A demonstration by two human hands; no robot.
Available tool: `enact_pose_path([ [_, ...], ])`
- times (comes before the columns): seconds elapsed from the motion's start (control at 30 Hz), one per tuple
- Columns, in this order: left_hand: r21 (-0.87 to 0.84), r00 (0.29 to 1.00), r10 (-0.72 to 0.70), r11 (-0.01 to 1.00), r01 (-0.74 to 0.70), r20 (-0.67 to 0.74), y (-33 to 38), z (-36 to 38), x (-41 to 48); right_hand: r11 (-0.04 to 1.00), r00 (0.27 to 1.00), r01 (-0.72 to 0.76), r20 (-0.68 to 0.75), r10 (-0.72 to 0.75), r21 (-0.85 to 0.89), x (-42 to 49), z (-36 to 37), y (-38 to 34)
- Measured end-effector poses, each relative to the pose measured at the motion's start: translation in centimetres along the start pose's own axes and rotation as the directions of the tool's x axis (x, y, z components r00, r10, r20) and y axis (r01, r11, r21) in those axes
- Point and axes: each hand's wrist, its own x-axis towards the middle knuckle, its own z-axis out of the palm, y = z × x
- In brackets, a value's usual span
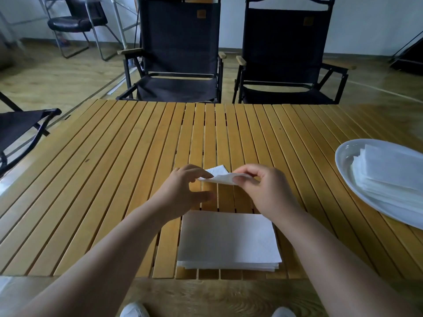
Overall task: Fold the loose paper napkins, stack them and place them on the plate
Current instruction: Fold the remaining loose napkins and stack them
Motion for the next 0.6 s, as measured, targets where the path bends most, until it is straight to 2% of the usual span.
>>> enact_pose_path([
  [0.1, 0.059, 0.997, -0.05, 0.997, 0.053, -0.05, -0.6, 0.0, 0.2, 0.988, 0.998, -0.047, -0.026, 0.052, 0.144, 0.1, -0.4, 0.0],
  [0.2, 0.033, 0.988, -0.101, 0.994, 0.105, -0.12, -1.2, -0.1, 0.5, 0.97, 0.993, -0.086, -0.056, 0.101, 0.229, 0.3, -0.7, 0.1],
  [0.3, -0.065, 0.974, -0.179, 0.983, 0.171, -0.138, -1.3, -0.5, 0.7, 0.953, 0.984, -0.128, -0.087, 0.157, 0.273, 0.5, -1.0, 0.4],
  [0.4, -0.18, 0.972, -0.196, 0.968, 0.172, -0.127, -0.9, -1.1, 0.6, 0.937, 0.971, -0.182, -0.098, 0.219, 0.297, 0.5, -1.3, 0.7],
  [0.5, -0.406, 0.965, -0.231, 0.899, 0.164, -0.123, -0.2, -1.4, 0.1, 0.93, 0.963, -0.225, -0.08, 0.258, 0.291, 0.5, -1.4, 0.8],
  [0.6, -0.449, 0.967, -0.228, 0.88, 0.154, -0.115, 0.2, -1.6, -0.2, 0.923, 0.964, -0.234, -0.053, 0.262, 0.305, 0.4, -1.5, 0.9],
])
